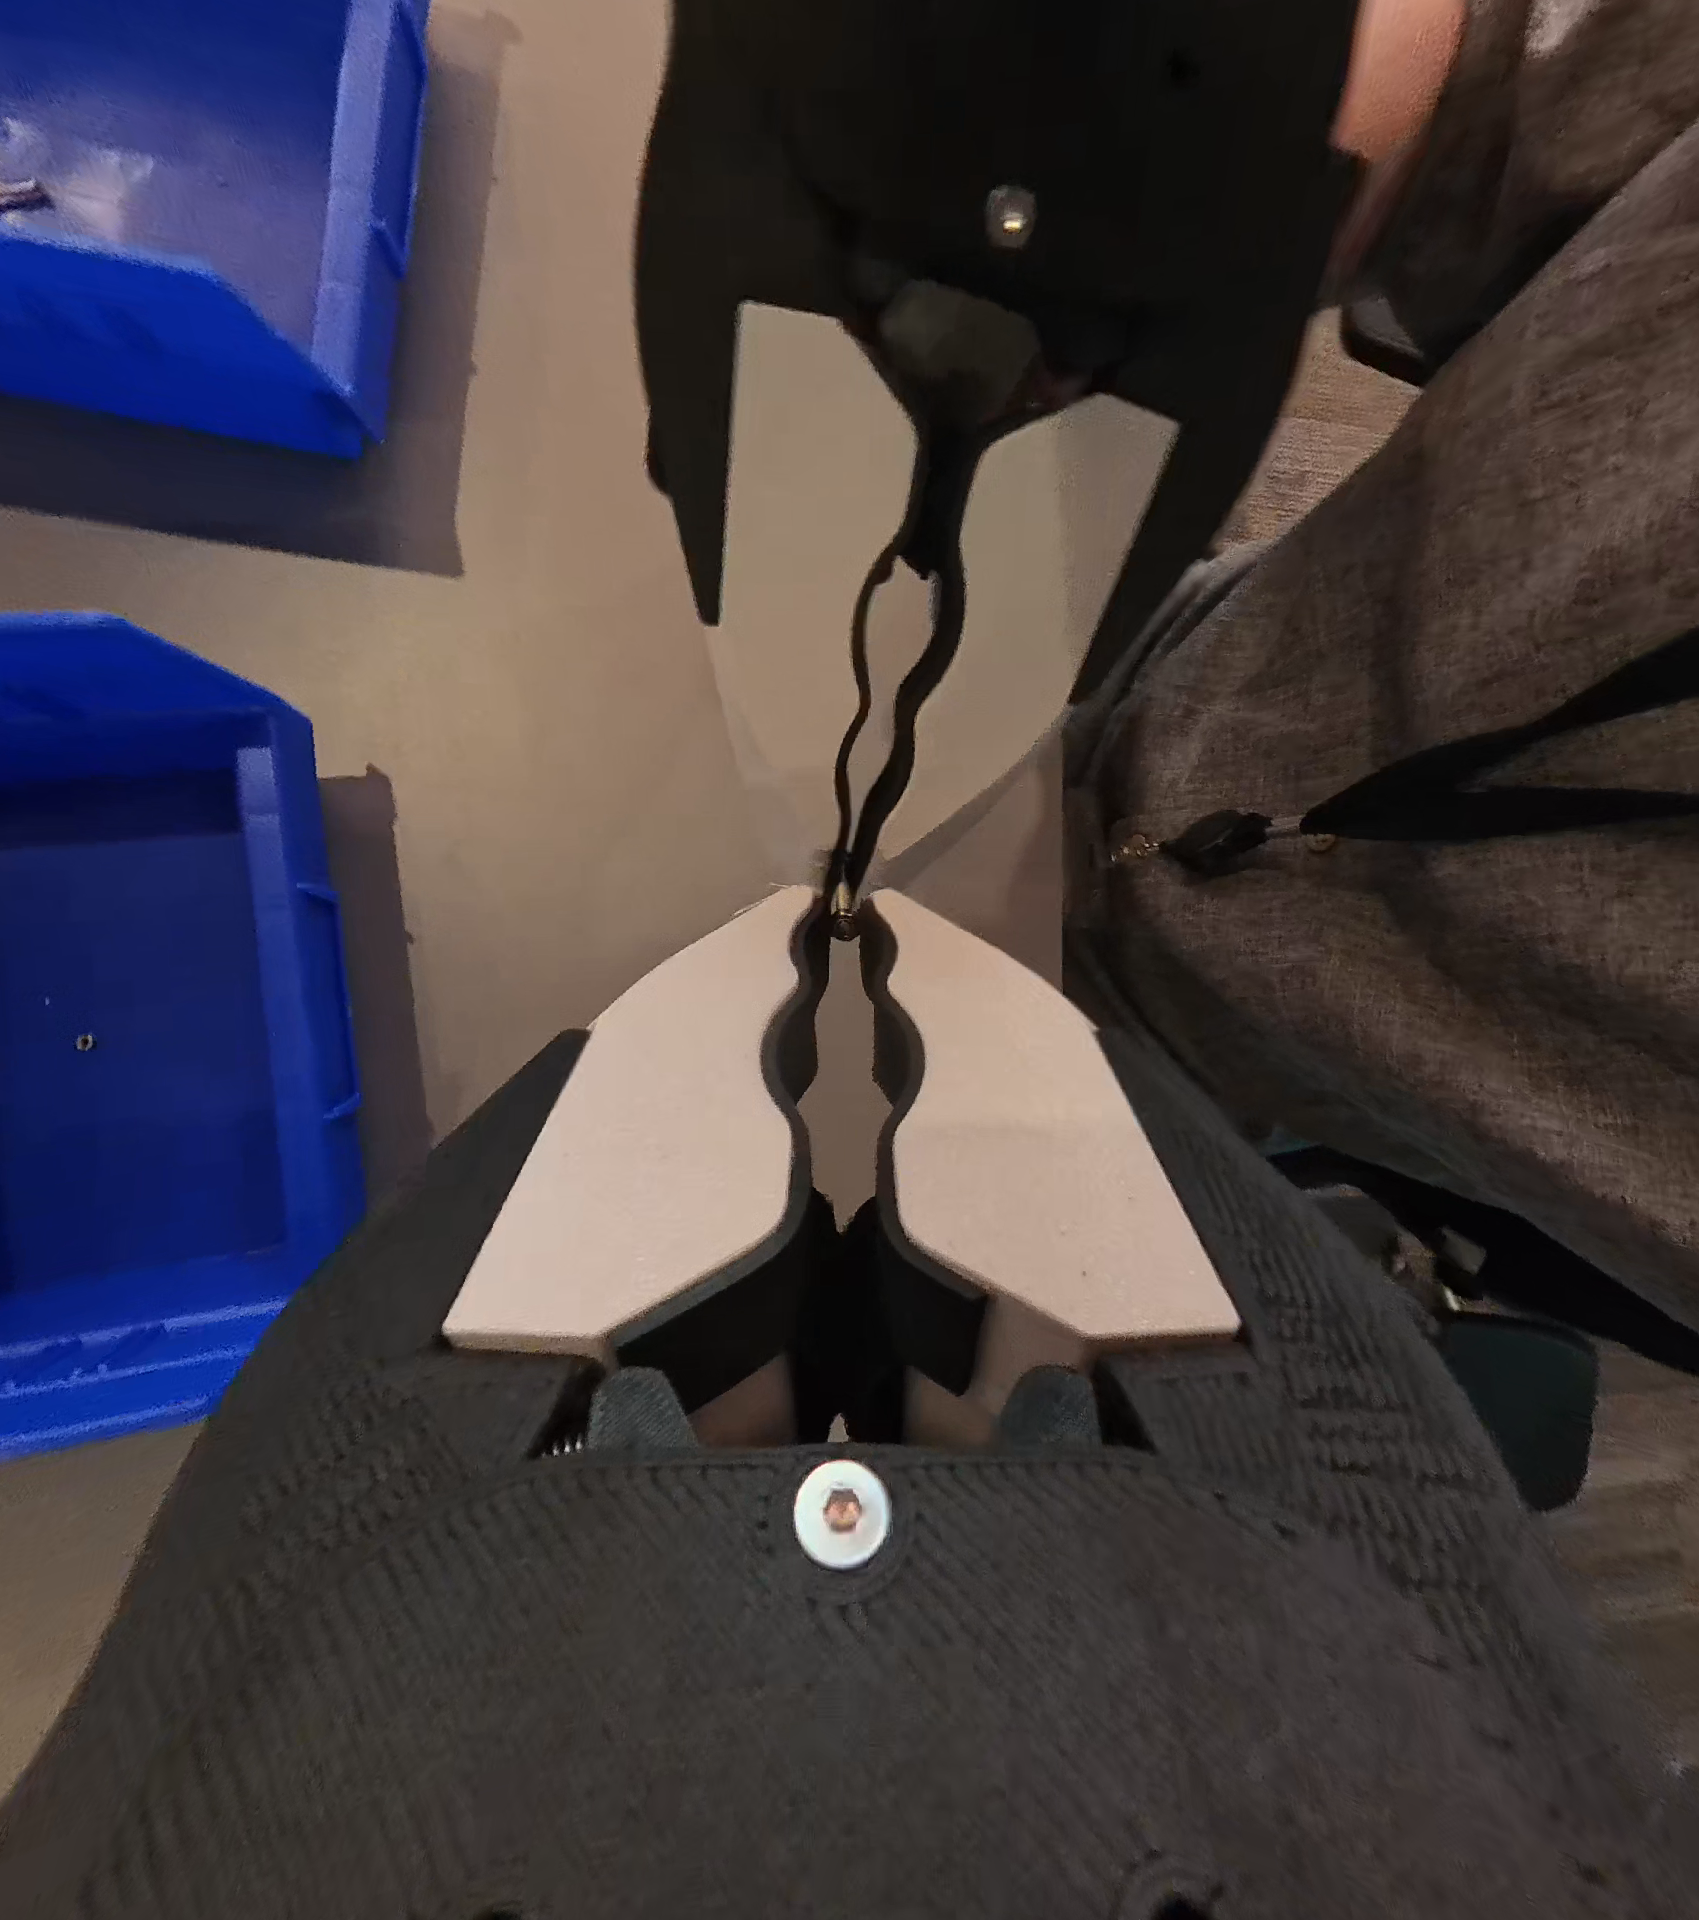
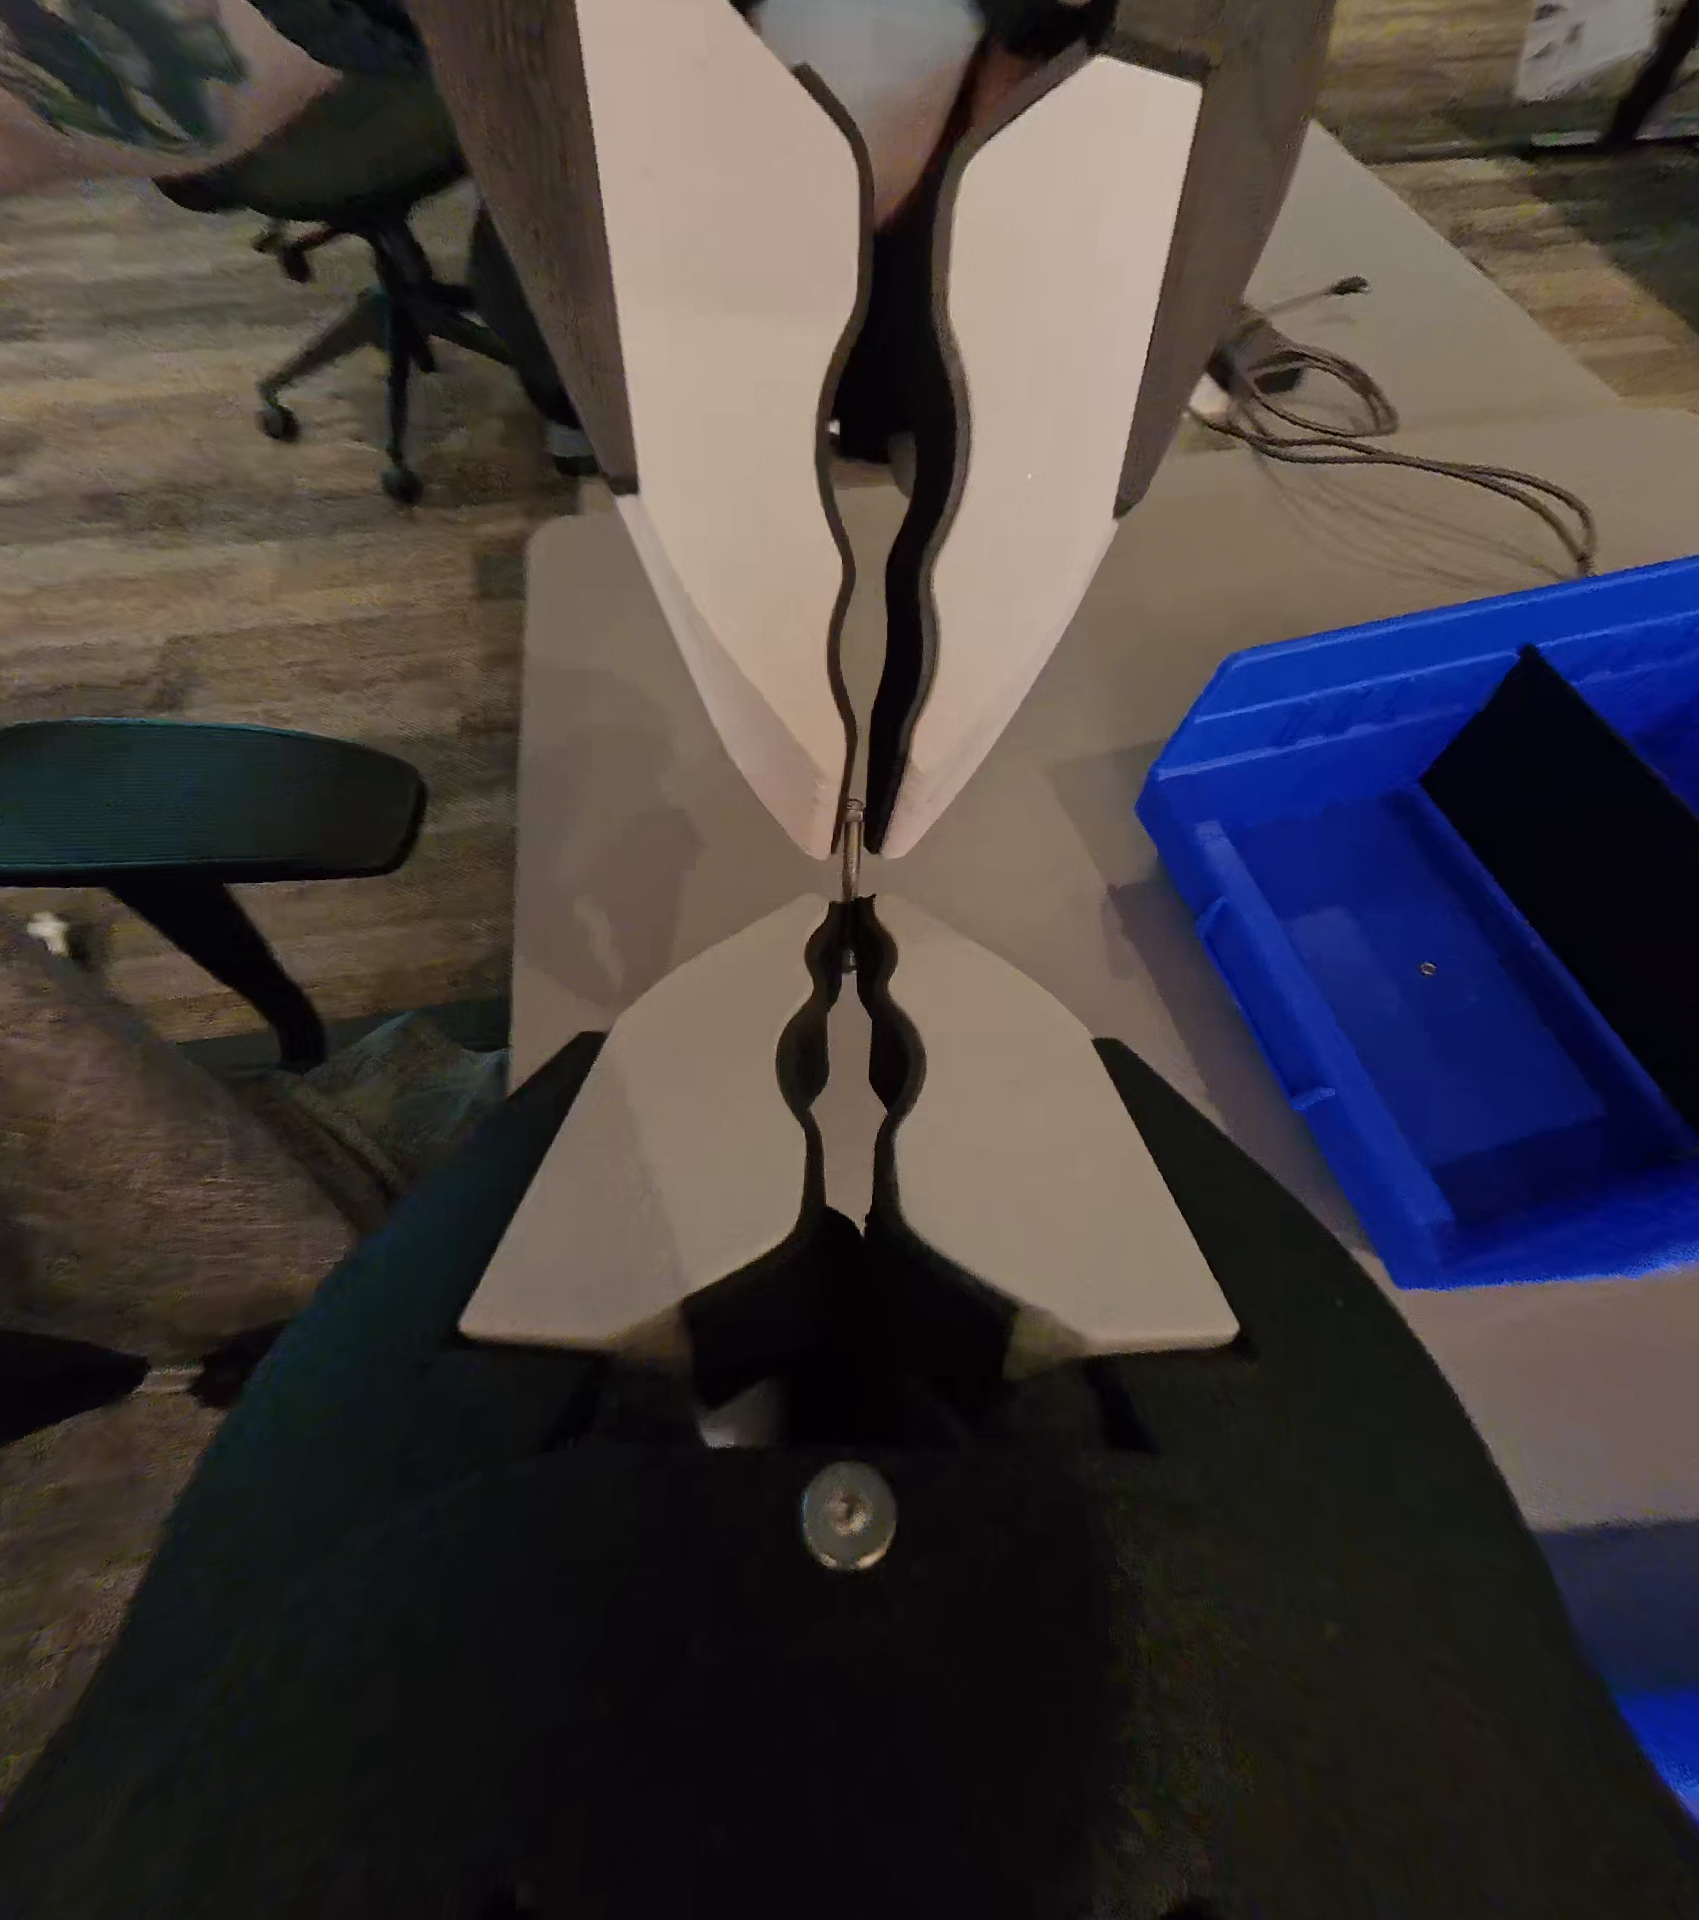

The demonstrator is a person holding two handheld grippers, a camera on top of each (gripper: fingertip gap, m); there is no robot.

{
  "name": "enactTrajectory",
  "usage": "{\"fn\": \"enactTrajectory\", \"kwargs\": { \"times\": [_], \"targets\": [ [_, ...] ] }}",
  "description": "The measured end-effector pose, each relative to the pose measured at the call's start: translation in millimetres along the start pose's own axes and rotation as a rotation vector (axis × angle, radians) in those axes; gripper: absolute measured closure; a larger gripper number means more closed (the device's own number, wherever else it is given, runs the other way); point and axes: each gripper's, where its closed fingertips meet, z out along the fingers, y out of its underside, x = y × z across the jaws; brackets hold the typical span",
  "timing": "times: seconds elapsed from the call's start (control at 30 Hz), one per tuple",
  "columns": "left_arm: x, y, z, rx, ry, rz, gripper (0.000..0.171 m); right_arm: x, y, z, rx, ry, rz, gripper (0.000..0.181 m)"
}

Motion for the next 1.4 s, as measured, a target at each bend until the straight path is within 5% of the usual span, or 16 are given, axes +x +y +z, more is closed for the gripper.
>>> {"fn": "enactTrajectory", "kwargs": {
  "times": [0.13, 0.4, 0.57, 0.7, 0.77, 0.9, 1.0, 1.2, 1.4],
  "targets": [
    [20, -4, -3, 0.034, 0.126, 0.105, 0.166, -22, -6, -7, 0.086, -0.292, 0.087, 0.179],
    [61, -14, -15, 0.061, 0.336, 0.535, 0.167, -66, -25, -34, 0.303, -1.19, 0.359, 0.18],
    [82, -28, -31, 0.227, 0.461, 0.737, 0.166, -84, -45, -52, 0.465, -1.53, 0.408, 0.179],
    [86, -35, -33, 0.311, 0.464, 0.781, 0.166, -89, -50, -60, 0.536, -1.618, 0.407, 0.18],
    [82, -36, -32, 0.314, 0.43, 0.753, 0.166, -85, -50, -59, 0.54, -1.592, 0.43, 0.179],
    [73, -39, -33, 0.293, 0.378, 0.635, 0.131, -71, -49, -51, 0.502, -1.428, 0.449, 0.18],
    [59, -41, -41, 0.299, 0.301, 0.526, 0.12, -65, -41, -34, 0.412, -1.156, 0.394, 0.179],
    [-9, -22, -42, 0.192, -0.098, 0.147, 0.151, -4, -28, -15, 0.268, -0.283, 0.217, 0.179],
    [-16, -7, -23, 0.111, -0.08, -0.076, 0.144, 22, -12, -12, 0.07, 0.081, 0.055, 0.179]
  ]
}}
